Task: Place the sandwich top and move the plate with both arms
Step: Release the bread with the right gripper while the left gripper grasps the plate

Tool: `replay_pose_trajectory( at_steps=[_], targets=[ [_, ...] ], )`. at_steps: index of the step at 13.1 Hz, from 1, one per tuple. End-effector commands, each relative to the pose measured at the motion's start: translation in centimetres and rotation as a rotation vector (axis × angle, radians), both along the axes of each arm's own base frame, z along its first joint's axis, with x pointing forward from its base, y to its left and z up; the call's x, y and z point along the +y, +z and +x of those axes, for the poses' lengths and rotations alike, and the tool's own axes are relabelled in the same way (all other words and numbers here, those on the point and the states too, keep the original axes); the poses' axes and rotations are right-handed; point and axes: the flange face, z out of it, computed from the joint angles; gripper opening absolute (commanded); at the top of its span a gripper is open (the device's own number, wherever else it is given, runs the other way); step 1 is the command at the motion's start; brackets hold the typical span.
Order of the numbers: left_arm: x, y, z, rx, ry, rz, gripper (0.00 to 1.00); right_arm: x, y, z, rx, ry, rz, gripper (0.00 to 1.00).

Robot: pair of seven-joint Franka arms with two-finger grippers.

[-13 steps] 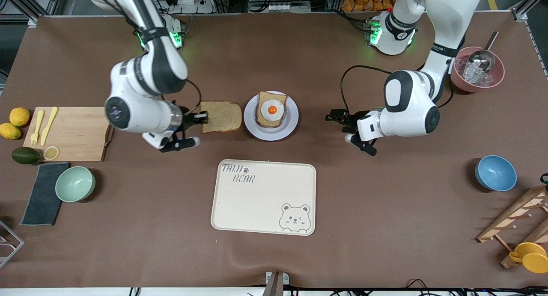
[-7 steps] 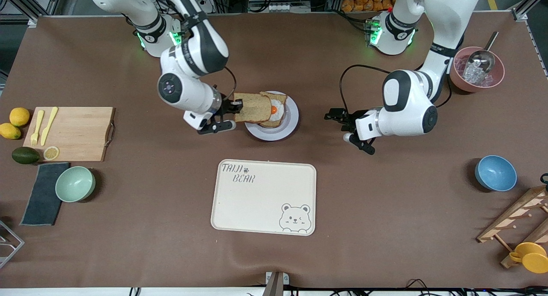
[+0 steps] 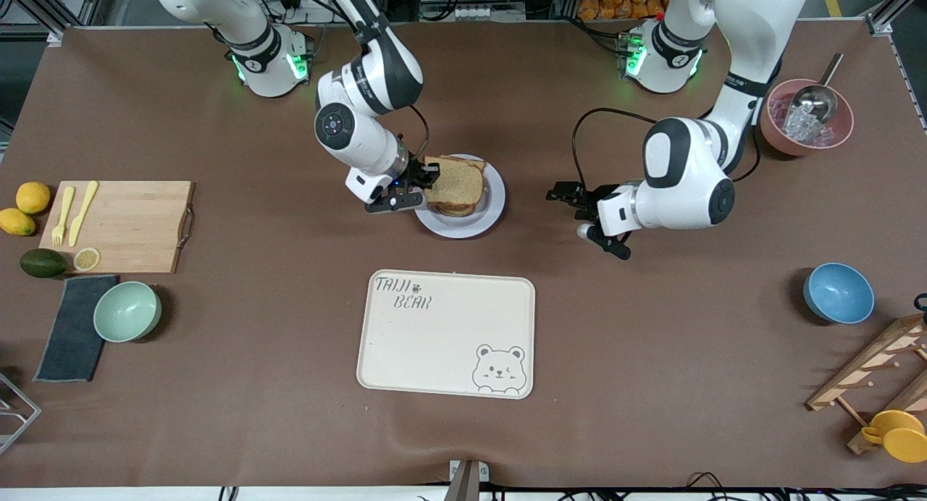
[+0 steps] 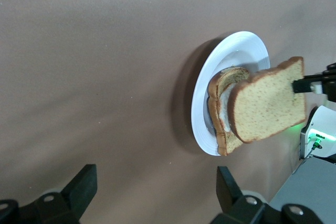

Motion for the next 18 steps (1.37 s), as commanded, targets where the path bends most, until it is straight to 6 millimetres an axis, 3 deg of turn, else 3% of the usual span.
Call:
replay_pose_trajectory(
  at_steps=[1, 2, 3, 5, 10, 12, 15, 18],
  targets=[
    [-1.7, -1.1, -0.6, -0.002, 0.018, 0.009, 1.0, 0.9, -1.8, -0.7, 0.017, -0.063, 0.014, 0.23],
    [-2.2, -1.7, -0.8, -0.003, 0.013, 0.015, 1.0, 1.0, -1.9, -0.9, 0.037, -0.1, 0.026, 0.46],
    [-2.4, -2.0, -0.9, -0.003, 0.021, 0.014, 1.0, 1.1, -1.7, -0.8, 0.047, -0.13, 0.026, 0.57],
    [-3.3, -2.6, -1.3, 0.015, 0.041, -0.004, 1.0, 0.6, -1.1, -0.2, 0.058, -0.16, 0.032, 0.68],
    [-6.5, -5.5, -2.6, 0.049, 0.128, -0.037, 1.0, -7.4, 2.1, 5.4, 0.155, -0.167, -0.039, 1.0],
    [-7.3, -6.7, -3.0, 0.075, 0.156, -0.058, 1.0, -10.3, 4.6, 7.0, 0.167, -0.142, -0.081, 1.0],
    [-8.6, -7.6, -3.5, 0.105, 0.184, -0.086, 1.0, -16.2, 9.1, 9.6, 0.246, -0.154, -0.134, 1.0],
    [-9.5, -8.5, -4.5, 0.134, 0.208, -0.12, 1.0, -22.9, 11.5, 10.9, 0.3, -0.186, -0.198, 1.0]
  ],
)
